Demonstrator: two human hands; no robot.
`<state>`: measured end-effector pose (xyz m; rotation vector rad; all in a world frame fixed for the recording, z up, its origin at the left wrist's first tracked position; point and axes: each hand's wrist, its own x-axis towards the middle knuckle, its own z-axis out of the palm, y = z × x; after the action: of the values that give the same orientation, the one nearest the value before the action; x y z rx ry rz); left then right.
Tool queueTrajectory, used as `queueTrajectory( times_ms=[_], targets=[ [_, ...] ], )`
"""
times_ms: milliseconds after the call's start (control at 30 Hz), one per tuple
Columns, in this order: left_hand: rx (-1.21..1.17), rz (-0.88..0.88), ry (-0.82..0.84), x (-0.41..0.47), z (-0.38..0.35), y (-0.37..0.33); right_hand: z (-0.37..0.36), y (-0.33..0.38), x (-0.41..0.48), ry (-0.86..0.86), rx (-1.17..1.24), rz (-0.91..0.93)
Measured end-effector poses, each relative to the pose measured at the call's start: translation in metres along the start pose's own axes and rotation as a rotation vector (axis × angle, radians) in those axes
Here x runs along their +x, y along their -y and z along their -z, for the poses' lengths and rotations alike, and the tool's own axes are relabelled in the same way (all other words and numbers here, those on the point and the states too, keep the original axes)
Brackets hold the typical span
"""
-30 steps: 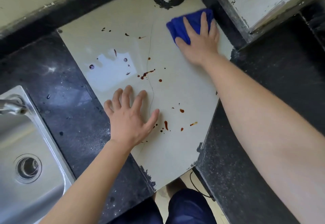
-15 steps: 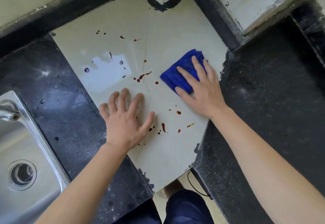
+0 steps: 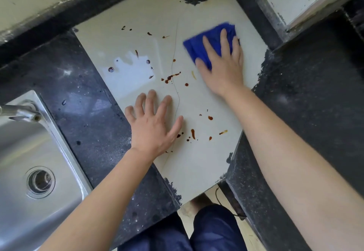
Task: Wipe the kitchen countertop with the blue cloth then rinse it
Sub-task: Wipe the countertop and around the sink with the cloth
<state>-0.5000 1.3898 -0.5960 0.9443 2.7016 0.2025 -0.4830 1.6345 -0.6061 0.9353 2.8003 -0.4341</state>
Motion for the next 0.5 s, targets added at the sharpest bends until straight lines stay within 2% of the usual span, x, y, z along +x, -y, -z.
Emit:
queueTrajectory(
  times_ms=[133, 200, 300, 500],
  targets=[
    [0.026, 0.015, 0.048, -0.002, -0.002, -0.002, -0.014, -0.015, -0.100, 0.066, -0.022, 0.085],
    [0.024, 0.013, 0.054, -0.001, -0.001, -0.001, -0.018, -0.020, -0.120, 0.107, -0.041, 0.079],
    [0.019, -0.019, 0.023, 0.000, 0.003, 0.002, -0.013, -0.016, -0.106, 0.127, -0.058, 0.071],
    [-0.004, -0.028, -0.081, -0.030, 0.008, 0.018, 0.004, 0.014, -0.007, 0.138, -0.040, -0.018]
  ],
)
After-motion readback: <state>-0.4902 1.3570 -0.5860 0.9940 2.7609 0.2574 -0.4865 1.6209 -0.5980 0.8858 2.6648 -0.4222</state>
